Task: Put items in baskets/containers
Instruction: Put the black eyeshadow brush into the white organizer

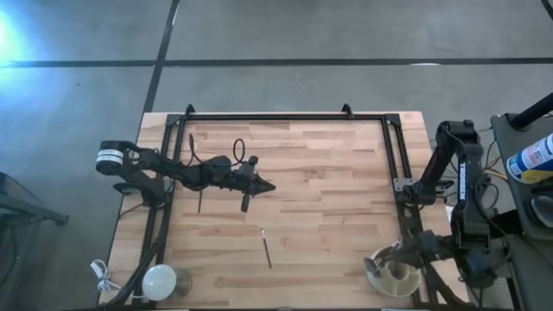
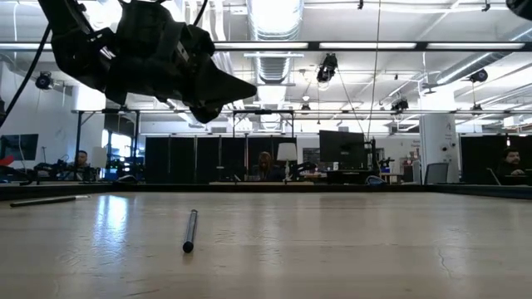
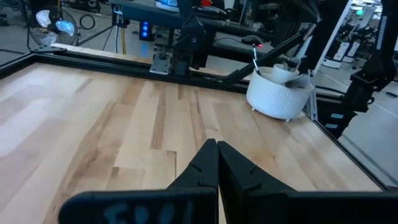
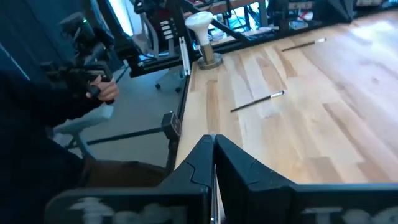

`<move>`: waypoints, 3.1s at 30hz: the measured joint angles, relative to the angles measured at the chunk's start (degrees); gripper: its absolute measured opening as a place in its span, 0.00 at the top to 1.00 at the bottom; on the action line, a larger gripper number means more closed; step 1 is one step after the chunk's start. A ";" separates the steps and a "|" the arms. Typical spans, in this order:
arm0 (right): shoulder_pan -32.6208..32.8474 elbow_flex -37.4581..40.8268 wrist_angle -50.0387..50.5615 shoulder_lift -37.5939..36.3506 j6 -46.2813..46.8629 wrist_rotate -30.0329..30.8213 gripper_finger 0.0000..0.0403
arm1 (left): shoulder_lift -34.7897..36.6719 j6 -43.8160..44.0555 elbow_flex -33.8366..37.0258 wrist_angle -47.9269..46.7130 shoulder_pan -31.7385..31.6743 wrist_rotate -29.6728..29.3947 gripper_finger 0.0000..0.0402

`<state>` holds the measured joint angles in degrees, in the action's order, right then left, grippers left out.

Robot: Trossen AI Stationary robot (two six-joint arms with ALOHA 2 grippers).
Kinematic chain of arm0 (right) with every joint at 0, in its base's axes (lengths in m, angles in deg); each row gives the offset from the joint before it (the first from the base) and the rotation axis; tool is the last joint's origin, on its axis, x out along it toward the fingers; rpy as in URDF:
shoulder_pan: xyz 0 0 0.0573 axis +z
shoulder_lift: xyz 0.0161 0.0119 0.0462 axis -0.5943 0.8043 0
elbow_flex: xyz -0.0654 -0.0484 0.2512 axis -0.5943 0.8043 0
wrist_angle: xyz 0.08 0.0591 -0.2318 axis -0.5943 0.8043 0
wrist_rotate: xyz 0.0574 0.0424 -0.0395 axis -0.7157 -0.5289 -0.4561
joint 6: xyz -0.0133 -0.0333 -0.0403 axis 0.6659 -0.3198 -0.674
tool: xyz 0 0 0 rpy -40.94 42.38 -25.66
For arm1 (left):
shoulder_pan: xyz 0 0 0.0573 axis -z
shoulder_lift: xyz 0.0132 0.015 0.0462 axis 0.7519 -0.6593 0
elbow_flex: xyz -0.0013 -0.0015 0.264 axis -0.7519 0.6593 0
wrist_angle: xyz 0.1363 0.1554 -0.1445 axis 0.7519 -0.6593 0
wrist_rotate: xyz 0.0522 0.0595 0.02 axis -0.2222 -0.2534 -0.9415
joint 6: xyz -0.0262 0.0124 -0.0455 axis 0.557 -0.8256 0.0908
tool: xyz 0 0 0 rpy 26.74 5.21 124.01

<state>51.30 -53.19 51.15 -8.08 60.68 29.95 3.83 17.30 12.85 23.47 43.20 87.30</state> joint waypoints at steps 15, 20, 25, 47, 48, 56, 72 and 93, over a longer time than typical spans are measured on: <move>-0.02 -2.84 4.14 4.45 4.35 -2.01 0.98 | 0.00 1.08 0.00 -0.16 0.03 -0.58 1.00; -0.02 -2.81 5.33 4.30 4.54 -3.47 0.98 | 0.00 1.10 0.00 -0.21 0.03 -0.59 1.00; -0.02 -2.78 5.73 4.11 4.52 -3.72 0.96 | 0.00 1.12 0.00 -0.28 0.03 -0.59 1.00; -0.02 -2.78 6.94 -0.15 4.79 -12.62 0.73 | 0.00 0.77 0.00 -0.29 -0.09 -0.60 1.00; -0.02 -2.78 7.25 -0.73 4.79 -12.87 0.74 | 0.00 0.77 0.00 -0.27 -0.08 -0.60 1.00; -4.65 -2.78 7.89 -4.41 1.59 -21.35 0.88 | 0.00 0.71 0.00 -0.27 -0.08 -0.60 1.00; -19.28 -8.39 8.29 -3.32 -9.28 -42.90 0.97 | 0.00 0.77 0.00 -0.41 -0.08 -0.60 1.00; -20.12 -19.11 24.20 0.01 1.67 -46.70 0.87 | 0.00 0.51 0.01 -1.21 -0.08 -0.58 1.00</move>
<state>31.18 -72.30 75.35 -8.07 62.35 -16.75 3.83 17.80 12.86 22.26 43.12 86.72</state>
